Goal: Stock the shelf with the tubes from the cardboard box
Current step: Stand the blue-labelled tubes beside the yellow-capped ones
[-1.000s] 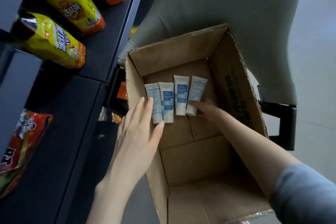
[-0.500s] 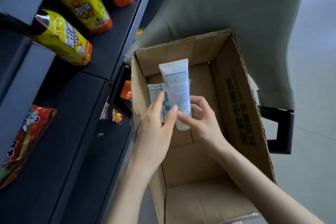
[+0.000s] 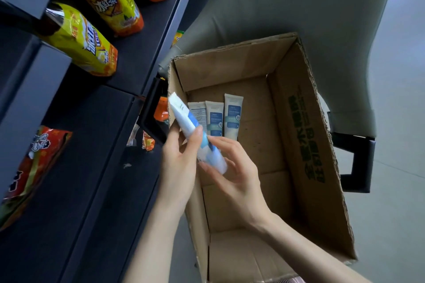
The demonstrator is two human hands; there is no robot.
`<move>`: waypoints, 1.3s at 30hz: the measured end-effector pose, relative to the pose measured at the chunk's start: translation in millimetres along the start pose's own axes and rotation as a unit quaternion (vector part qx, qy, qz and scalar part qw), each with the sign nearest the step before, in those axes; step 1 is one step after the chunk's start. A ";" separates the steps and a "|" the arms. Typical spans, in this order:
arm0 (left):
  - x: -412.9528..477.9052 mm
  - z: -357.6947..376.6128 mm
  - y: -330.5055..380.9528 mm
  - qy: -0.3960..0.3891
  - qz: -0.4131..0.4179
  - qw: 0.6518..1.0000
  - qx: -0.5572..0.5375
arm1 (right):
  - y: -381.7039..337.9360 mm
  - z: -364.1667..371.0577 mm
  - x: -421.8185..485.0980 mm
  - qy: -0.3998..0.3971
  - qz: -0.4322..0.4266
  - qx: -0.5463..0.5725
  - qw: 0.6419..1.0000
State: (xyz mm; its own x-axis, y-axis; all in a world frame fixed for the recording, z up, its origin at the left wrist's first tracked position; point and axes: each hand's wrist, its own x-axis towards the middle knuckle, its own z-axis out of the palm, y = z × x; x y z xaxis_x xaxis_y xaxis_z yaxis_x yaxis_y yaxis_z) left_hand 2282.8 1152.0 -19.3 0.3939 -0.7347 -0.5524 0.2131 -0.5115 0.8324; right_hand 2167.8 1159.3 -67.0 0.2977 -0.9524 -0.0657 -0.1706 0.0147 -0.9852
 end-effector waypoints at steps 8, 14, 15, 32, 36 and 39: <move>4.5 -11.5 0.9 -0.013 -0.075 0.987 -0.143 | 7.4 -17.2 21.3 0.067 0.156 0.069 0.983; 7.5 -13.3 -2.2 -0.029 -0.077 0.988 -0.133 | 69.9 -28.5 55.1 0.112 0.306 -0.011 0.945; 7.8 -13.5 -2.1 -0.033 -0.079 0.987 -0.134 | 79.5 -28.1 60.3 0.103 0.342 -0.019 0.934; 10.0 -15.0 0.4 -0.045 -0.110 0.981 -0.154 | 131.8 -3.8 116.6 0.062 0.474 -0.055 0.877; 8.5 -22.1 -1.2 -0.032 -0.101 0.981 -0.163 | 136.5 -7.3 116.4 0.050 0.468 -0.078 0.879; 5.1 -27.4 -0.5 -0.029 -0.092 0.981 -0.167 | 135.3 -9.0 116.6 0.034 0.455 -0.095 0.885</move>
State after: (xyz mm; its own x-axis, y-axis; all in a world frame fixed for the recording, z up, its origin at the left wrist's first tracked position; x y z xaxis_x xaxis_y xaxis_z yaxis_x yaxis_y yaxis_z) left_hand 2309.2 1160.7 -21.3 0.2721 -0.6730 -0.6878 0.5610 -0.4697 0.6816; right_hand 2171.0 1047.4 -206.5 -0.1002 -0.5897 -0.8013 -0.4668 0.7391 -0.4856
